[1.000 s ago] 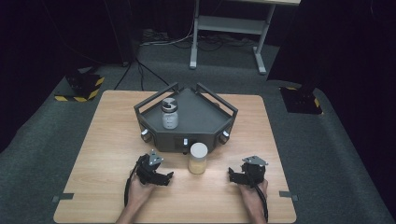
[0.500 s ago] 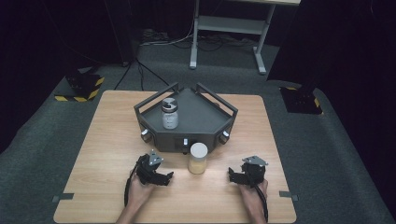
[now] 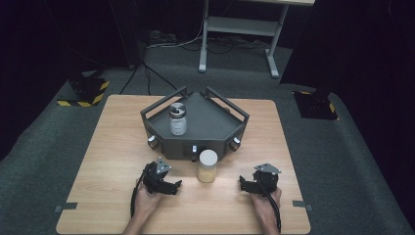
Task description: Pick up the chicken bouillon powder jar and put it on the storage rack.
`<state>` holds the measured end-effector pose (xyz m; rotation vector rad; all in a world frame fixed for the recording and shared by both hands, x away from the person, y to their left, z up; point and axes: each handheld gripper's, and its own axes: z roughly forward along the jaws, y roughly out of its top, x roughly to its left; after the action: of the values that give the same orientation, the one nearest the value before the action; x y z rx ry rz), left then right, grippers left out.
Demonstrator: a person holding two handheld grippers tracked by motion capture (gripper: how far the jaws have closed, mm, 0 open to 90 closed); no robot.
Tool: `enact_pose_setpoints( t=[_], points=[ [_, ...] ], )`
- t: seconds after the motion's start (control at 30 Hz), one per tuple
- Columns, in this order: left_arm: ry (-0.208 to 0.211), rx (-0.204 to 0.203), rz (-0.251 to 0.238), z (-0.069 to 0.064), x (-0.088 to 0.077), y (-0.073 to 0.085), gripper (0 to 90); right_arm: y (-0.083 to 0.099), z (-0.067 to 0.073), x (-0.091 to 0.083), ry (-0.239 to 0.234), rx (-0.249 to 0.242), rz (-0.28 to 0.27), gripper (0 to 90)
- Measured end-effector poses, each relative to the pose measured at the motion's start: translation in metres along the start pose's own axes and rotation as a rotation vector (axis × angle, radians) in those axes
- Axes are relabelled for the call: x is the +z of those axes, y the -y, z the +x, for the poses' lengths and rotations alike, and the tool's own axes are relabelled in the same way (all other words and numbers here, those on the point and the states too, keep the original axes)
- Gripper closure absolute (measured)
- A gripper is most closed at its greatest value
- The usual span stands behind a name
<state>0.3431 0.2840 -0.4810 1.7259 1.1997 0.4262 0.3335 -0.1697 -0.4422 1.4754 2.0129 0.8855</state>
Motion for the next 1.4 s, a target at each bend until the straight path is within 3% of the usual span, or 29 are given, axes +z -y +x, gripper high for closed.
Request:
enact_pose_setpoints(
  t=[0.3, 0.63, 1.03, 1.27, 1.4],
  points=[
    [0.002, -0.005, 0.002, 0.001, 0.000, 0.000, 4.9, -0.001, 0.000, 0.000, 0.002, 0.003, 0.004, 5.4],
    [0.002, -0.005, 0.002, 0.001, 0.000, -0.001, 4.9, 0.000, -0.005, -0.014, -0.060, -0.005, -0.044, 5.7],
    [0.002, -0.002, 0.006, 0.001, 0.000, -0.001, 4.8, 0.000, 0.006, -0.031, -0.192, -0.063, -0.106, 6.3],
    [0.001, -0.005, 0.003, 0.001, 0.000, -0.001, 4.9, -0.010, 0.016, -0.035, -0.280, -0.113, -0.143, 6.2],
    [0.000, -0.004, 0.006, 0.001, 0.000, -0.001, 4.8, -0.015, 0.019, -0.034, -0.324, -0.117, -0.156, 6.3]
  ],
)
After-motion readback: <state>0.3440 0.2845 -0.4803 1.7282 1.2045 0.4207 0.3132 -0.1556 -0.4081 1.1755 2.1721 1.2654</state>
